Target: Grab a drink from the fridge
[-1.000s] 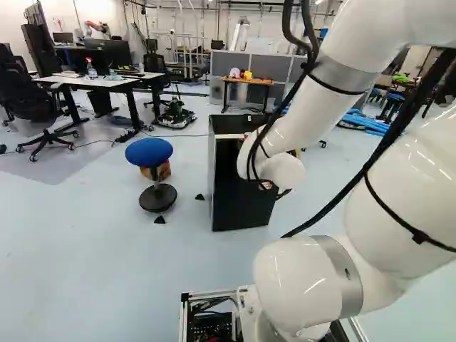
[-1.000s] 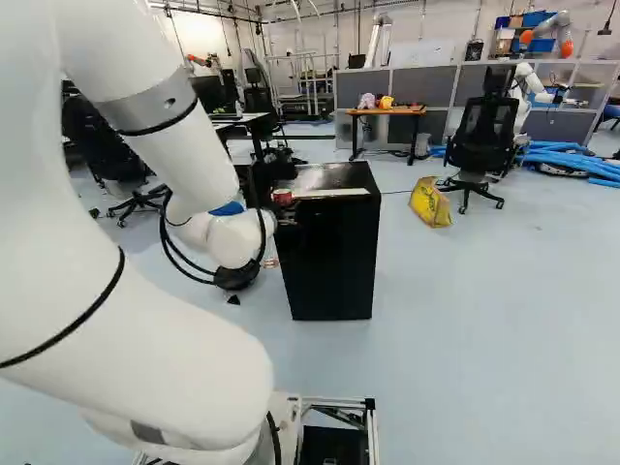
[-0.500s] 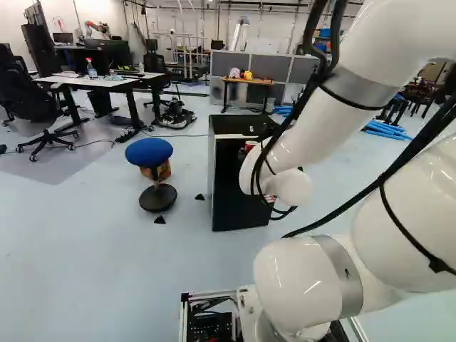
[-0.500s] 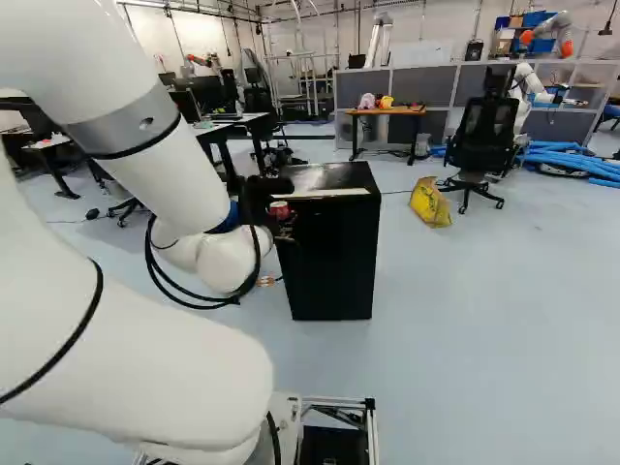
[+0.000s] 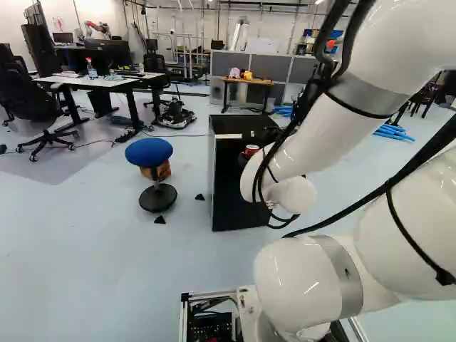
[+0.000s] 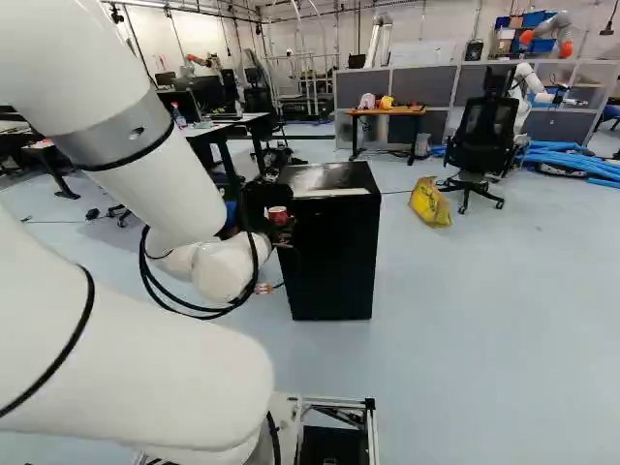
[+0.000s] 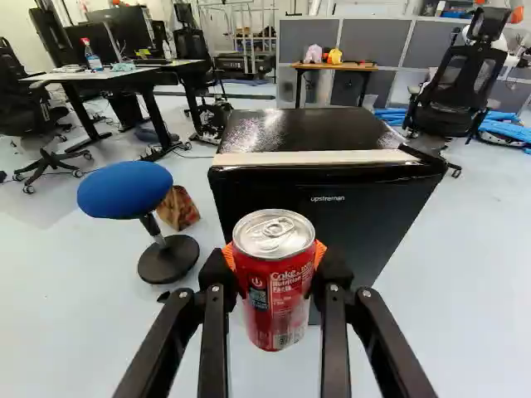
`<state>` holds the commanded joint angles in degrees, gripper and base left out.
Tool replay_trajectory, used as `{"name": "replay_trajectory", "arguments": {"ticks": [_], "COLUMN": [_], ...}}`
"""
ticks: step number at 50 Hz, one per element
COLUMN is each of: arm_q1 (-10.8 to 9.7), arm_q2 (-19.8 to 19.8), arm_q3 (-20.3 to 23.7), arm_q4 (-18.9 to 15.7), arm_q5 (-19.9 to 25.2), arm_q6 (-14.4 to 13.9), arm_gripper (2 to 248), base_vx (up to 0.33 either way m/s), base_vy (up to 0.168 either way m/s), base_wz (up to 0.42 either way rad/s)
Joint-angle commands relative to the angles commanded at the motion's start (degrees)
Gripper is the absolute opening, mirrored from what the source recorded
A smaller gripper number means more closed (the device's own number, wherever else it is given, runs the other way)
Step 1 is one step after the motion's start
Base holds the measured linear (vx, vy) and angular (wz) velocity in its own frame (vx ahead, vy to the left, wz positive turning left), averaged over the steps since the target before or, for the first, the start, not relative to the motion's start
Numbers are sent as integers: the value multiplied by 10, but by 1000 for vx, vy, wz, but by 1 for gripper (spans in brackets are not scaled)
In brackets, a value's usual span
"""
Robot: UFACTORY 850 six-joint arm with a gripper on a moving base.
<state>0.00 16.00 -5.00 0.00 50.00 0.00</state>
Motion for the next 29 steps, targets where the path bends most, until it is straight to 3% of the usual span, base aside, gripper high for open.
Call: {"name": "replay_trajectory", "arguments": {"ticks": [29], "arm_q1": [0], "arm_q2": [0], "arm_q3": [0], "arm_q4": [0], "arm_q5": [0], "arm_q6": [0], "arm_gripper": [100], "base_vx": [0], "base_vy": [0], "base_wz": [0]}}
